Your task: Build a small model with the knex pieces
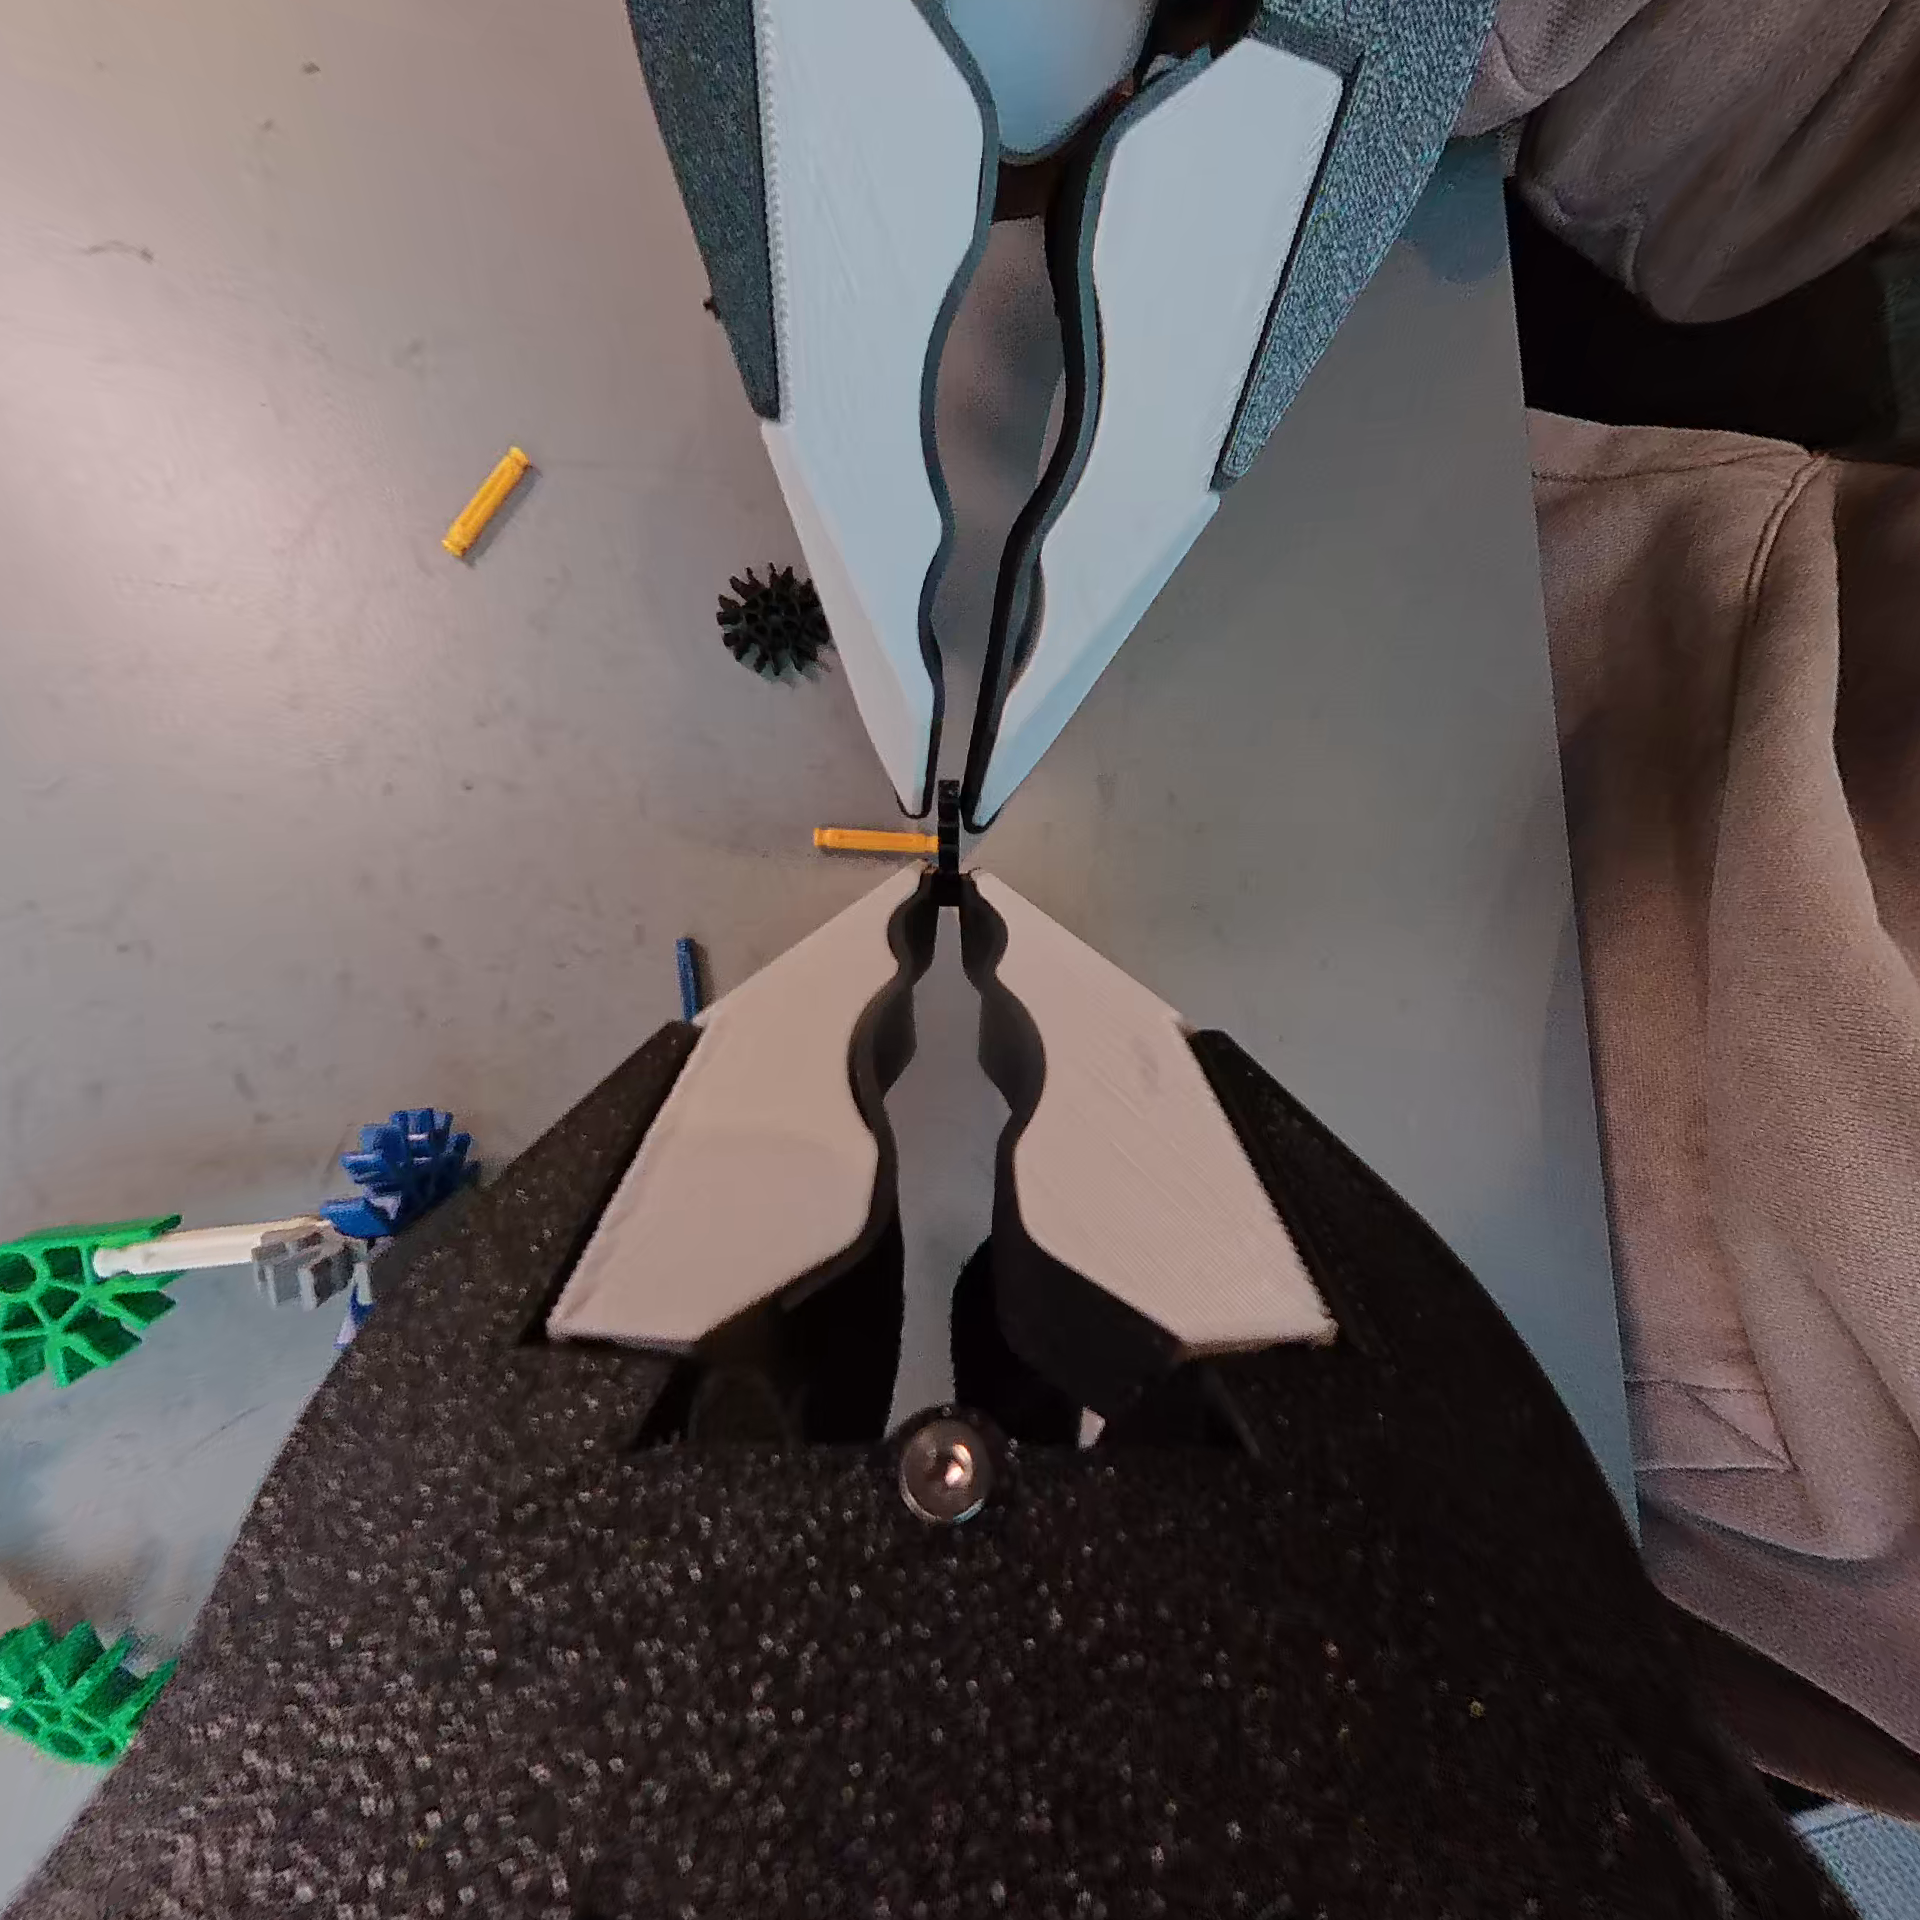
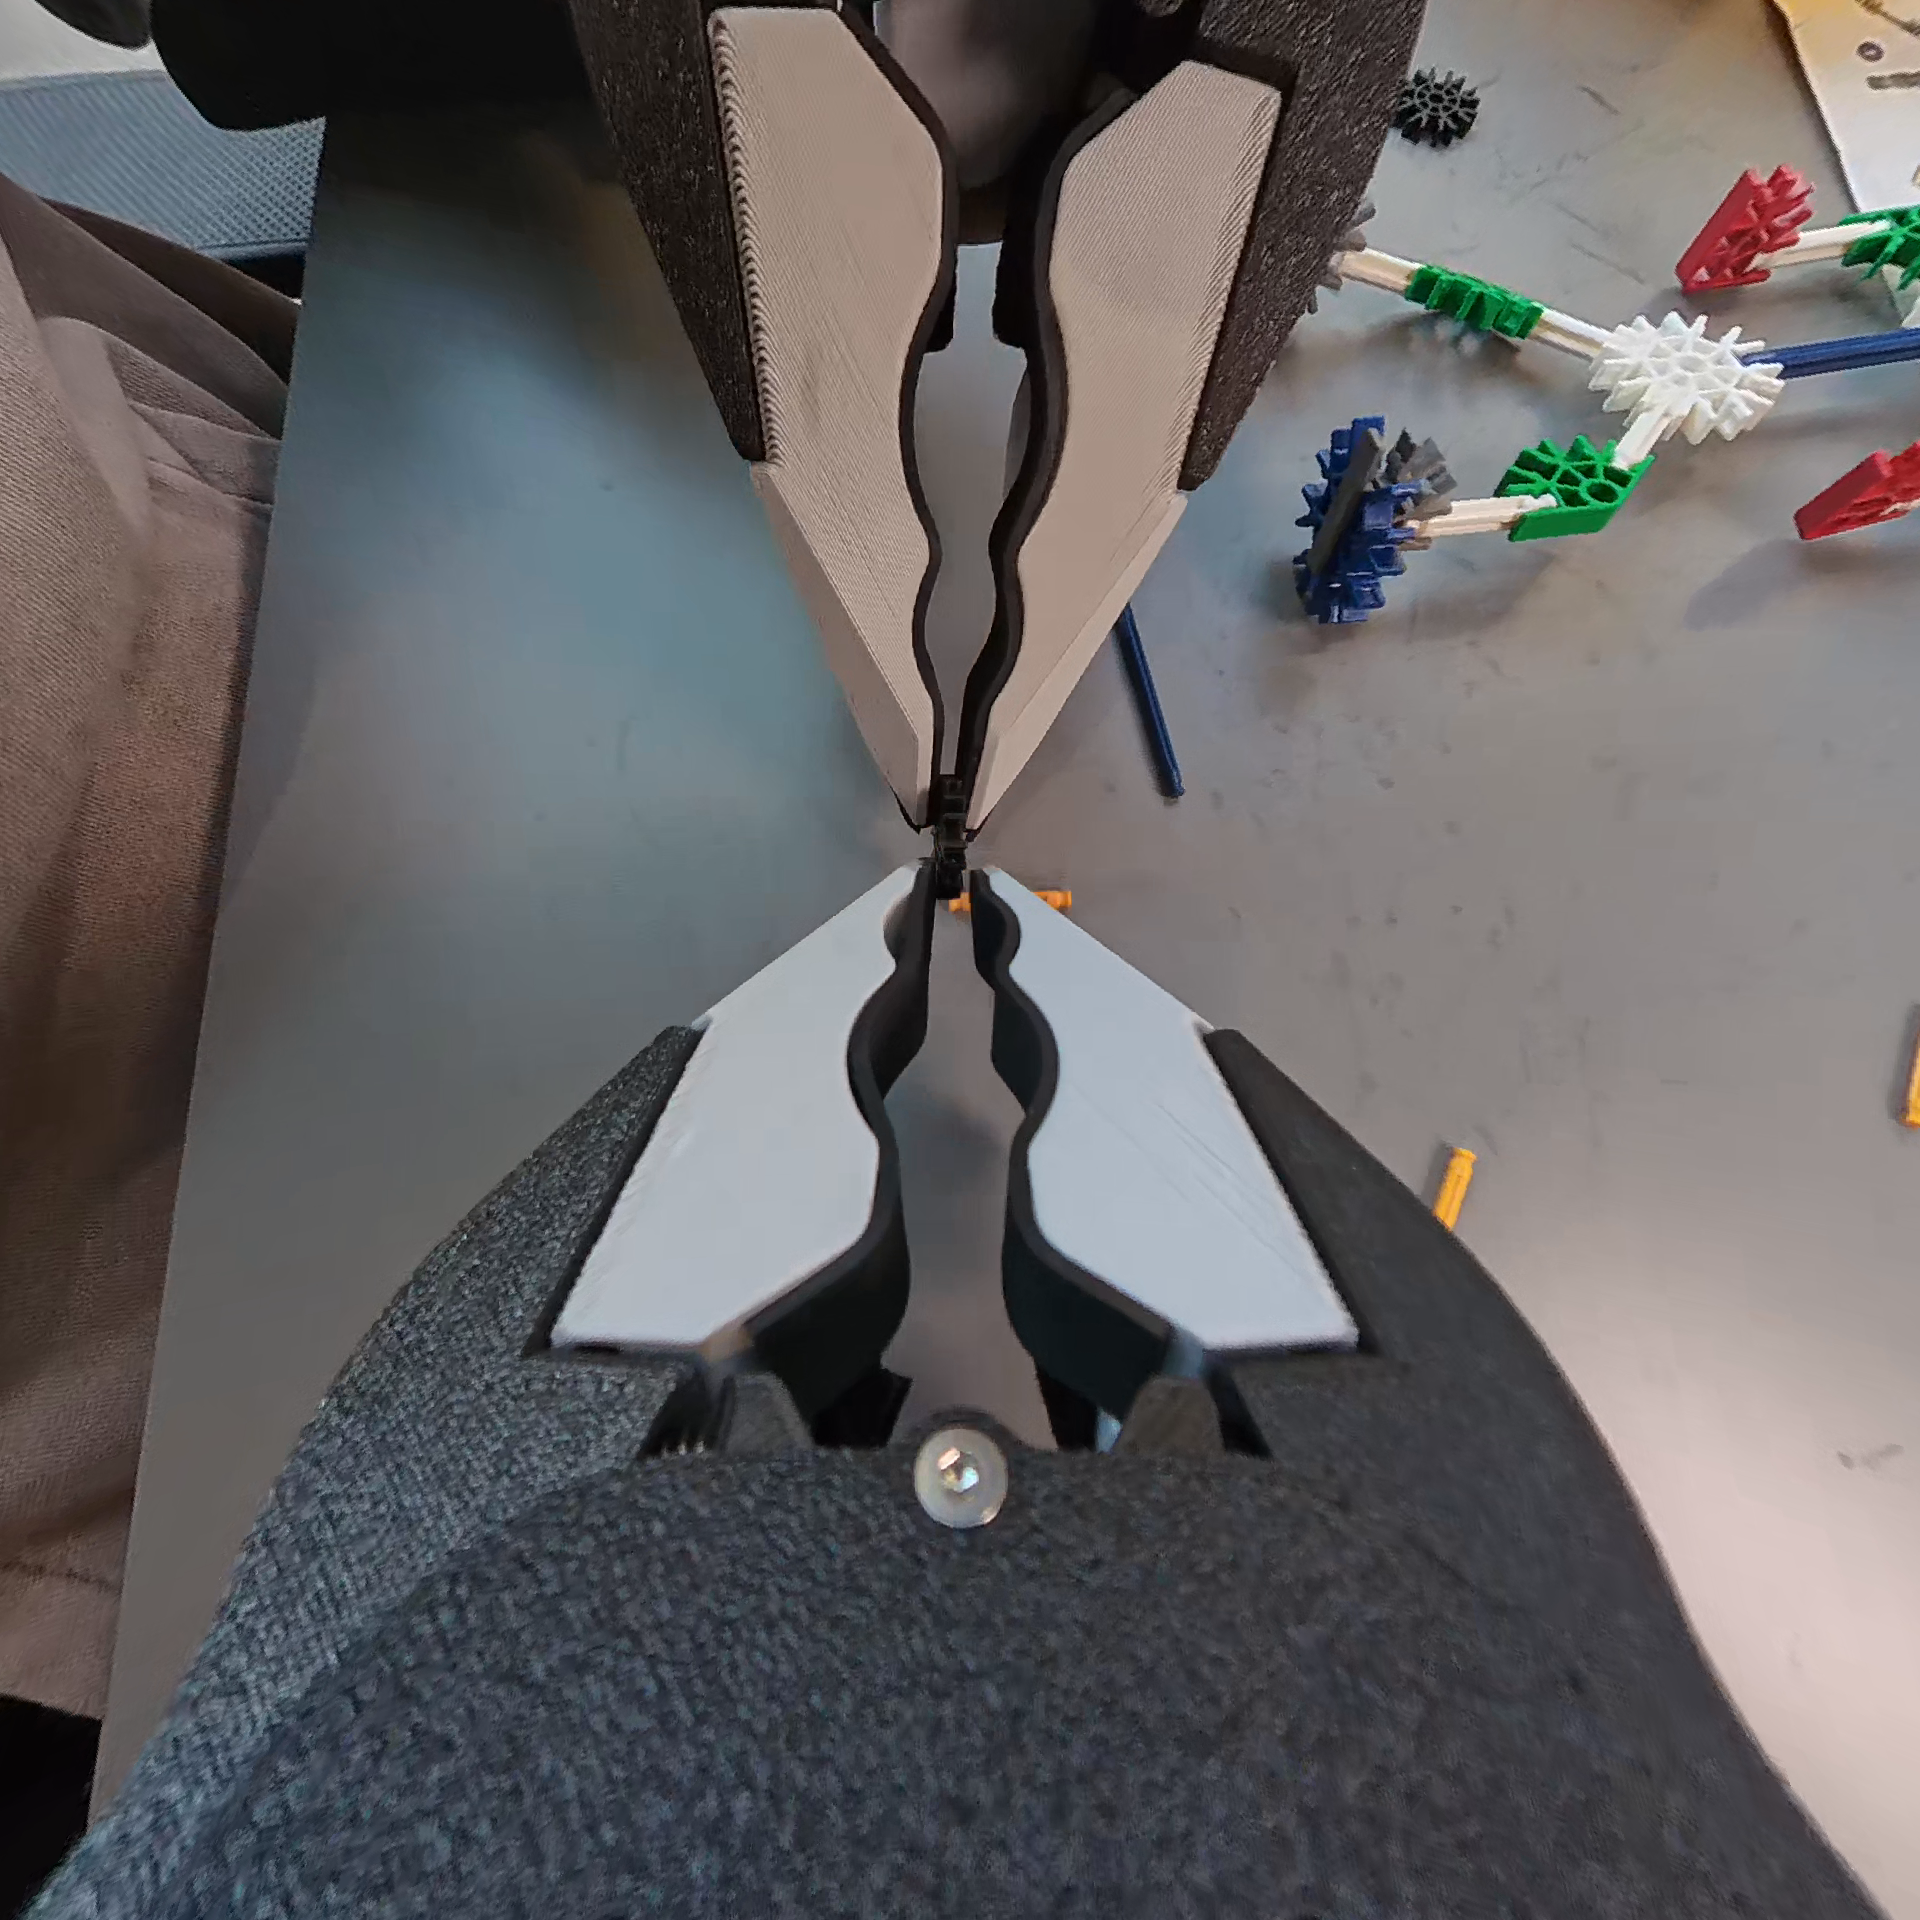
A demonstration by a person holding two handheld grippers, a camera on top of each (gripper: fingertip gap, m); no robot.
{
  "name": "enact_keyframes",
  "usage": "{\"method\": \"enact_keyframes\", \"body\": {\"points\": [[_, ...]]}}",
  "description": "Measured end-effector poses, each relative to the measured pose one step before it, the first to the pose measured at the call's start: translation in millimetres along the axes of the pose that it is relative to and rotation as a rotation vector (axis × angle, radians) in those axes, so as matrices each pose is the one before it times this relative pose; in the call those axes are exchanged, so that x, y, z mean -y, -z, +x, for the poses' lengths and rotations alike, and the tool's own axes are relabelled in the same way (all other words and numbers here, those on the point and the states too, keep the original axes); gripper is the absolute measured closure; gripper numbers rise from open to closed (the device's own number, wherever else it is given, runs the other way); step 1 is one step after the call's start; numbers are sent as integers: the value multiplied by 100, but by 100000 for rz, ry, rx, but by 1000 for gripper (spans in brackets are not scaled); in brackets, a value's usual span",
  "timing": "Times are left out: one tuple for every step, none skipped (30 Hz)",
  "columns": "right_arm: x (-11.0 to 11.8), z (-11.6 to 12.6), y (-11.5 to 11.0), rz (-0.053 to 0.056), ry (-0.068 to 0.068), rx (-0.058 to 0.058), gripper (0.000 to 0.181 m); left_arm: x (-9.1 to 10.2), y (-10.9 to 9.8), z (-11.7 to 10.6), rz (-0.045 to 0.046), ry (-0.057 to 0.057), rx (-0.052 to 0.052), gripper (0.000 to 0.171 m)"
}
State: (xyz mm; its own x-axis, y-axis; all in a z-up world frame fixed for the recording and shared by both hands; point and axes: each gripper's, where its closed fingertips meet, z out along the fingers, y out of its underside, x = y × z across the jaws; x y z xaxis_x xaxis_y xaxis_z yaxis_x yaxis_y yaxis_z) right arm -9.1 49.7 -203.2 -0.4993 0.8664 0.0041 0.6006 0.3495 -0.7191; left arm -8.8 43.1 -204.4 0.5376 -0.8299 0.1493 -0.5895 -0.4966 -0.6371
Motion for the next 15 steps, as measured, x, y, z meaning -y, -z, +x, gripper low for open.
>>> {"method": "enact_keyframes", "body": {"points": [[12,-3,-138,-333,581,-195,176,48,35,-22,126,-158,453,170],[-44,29,-93,-521,319,-165,177,70,2,-57,271,-84,546,170],[-37,36,-6,-196,118,-3,177,31,-31,-36,-22,-104,339,170],[-53,33,42,-145,-172,236,178,30,-69,-52,-16,-121,436,170],[-53,40,65,-14,-258,158,178,60,-62,-33,71,-21,312,170],[-55,23,40,-5,-208,114,178,44,-55,-22,-37,-44,225,170],[-39,-8,3,-105,-66,51,178,8,-33,-5,-219,-101,96,170],[-33,56,-25,-231,300,-464,178,-3,-27,-31,-300,-186,235,170],[-2,43,-21,-146,536,-475,177,-51,-4,-40,-364,-234,326,170],[6,37,-17,32,371,-360,177,-59,3,-18,-346,-233,189,170],[30,2,13,198,158,-2,176,-50,15,6,-241,-81,29,170],[43,-1,43,426,33,100,176,-34,3,1,-239,63,57,170],[59,32,61,506,107,-75,176,-15,-12,-14,-229,66,185,170],[81,2,73,575,159,71,175,-9,-26,-8,-175,71,73,170],[81,-48,74,556,128,253,175,6,-22,9,-79,67,22,170]]}}
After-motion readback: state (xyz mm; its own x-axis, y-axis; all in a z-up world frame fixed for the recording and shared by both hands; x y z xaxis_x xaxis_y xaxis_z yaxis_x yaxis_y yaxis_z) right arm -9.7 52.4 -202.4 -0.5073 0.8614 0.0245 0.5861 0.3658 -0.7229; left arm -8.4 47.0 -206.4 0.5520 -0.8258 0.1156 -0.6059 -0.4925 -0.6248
